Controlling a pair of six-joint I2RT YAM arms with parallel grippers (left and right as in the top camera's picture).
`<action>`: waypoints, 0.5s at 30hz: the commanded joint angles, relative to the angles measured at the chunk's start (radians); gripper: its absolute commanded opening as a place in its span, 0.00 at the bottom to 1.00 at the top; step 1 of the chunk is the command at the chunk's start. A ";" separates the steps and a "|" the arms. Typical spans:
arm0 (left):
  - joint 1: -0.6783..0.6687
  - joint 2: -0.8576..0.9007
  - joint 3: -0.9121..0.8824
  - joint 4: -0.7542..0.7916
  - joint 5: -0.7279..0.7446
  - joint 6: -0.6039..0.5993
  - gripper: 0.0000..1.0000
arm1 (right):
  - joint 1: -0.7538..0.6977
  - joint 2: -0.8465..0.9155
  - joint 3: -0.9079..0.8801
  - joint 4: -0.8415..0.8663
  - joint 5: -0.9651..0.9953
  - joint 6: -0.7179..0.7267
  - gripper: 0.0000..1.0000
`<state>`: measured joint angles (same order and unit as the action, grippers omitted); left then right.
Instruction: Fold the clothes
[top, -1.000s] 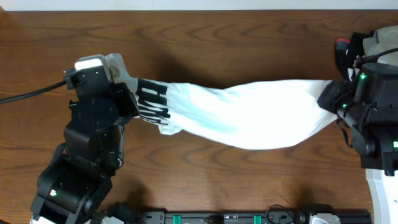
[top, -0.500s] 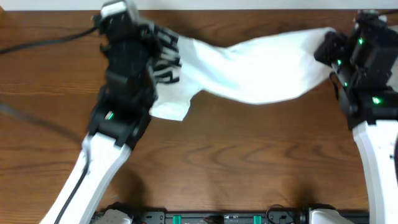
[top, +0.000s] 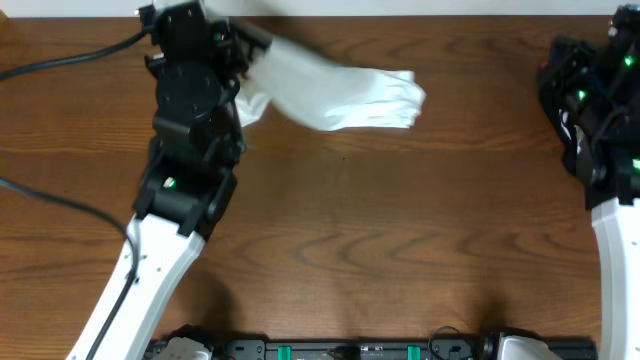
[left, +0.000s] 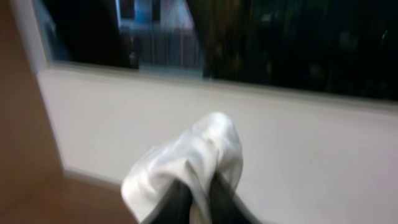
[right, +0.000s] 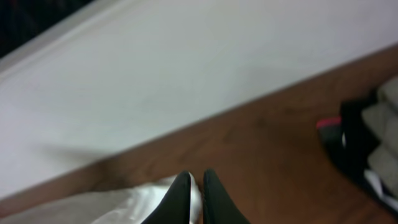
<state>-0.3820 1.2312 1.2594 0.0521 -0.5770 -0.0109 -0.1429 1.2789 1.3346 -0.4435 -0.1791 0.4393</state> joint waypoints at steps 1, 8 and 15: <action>-0.016 -0.049 0.011 -0.179 -0.006 -0.111 0.61 | -0.006 -0.023 0.023 -0.082 -0.079 -0.007 0.09; -0.064 -0.089 0.011 -0.595 0.071 -0.228 0.98 | -0.006 -0.026 0.023 -0.270 -0.178 -0.011 0.39; -0.054 -0.053 0.010 -0.676 0.095 -0.244 0.98 | 0.025 0.003 0.023 -0.286 -0.256 -0.011 0.74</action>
<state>-0.4438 1.1584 1.2648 -0.6231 -0.4973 -0.2256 -0.1364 1.2583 1.3426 -0.7326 -0.3851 0.4370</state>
